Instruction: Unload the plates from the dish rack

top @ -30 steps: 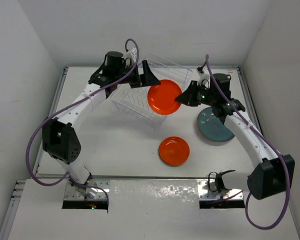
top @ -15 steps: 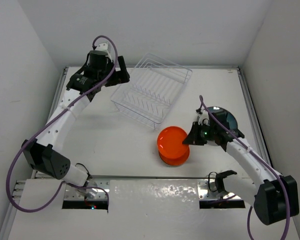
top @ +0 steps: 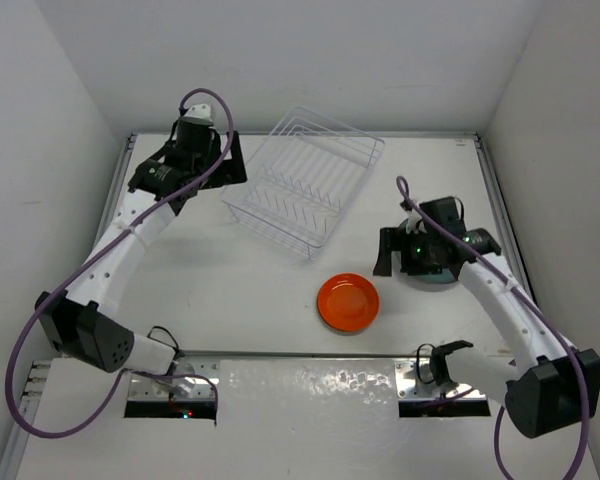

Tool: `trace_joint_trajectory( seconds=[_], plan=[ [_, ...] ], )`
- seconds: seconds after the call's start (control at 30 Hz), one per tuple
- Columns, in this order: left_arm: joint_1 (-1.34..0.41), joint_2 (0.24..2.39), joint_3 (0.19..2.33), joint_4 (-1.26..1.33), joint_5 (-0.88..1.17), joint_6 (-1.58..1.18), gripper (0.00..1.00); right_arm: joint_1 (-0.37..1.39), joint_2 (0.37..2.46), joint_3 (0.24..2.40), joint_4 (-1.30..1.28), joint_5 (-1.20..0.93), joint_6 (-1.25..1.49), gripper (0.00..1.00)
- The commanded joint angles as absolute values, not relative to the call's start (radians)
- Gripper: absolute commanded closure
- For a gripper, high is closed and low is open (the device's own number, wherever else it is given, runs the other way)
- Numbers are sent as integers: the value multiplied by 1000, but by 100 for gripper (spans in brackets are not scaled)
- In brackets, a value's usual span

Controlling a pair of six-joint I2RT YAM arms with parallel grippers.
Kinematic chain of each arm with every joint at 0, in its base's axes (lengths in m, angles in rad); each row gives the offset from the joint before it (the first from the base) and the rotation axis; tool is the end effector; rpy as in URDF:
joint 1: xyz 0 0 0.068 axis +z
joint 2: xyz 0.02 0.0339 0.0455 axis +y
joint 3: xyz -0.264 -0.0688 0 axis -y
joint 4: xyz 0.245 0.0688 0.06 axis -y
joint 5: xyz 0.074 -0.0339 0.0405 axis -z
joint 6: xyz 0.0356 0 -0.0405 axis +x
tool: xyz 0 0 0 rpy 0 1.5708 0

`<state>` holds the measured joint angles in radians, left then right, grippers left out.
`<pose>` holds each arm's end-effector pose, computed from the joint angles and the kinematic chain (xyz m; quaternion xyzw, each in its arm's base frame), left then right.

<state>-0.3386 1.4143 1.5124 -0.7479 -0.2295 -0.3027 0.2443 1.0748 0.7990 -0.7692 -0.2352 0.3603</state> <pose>0.2888 -0.0931 0.3922 -0.0349 0.8907 -0.0418 0.4513 0.1930 0.0567 0.2428 0.0251 0.9591 0.1850 0.2126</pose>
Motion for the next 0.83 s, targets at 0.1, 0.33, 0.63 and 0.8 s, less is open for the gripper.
trace_joint_trajectory(
  seconds=[0.1,0.33,0.63,0.8],
  plan=[
    [-337,1272,1448,-779,-464,-337,0,239,1141,1210,-1040,222,324,1],
    [-337,1042,1323,-781,-635,-399,0,238,1106,1551,-1141,445,292,1],
    [-336,793,1184,-819,-739,-419,0,239,921,1501,-1140,520,198,1],
    [-339,804,1157,-831,-759,-428,0,241,870,1460,-1121,483,187,1]
  ],
)
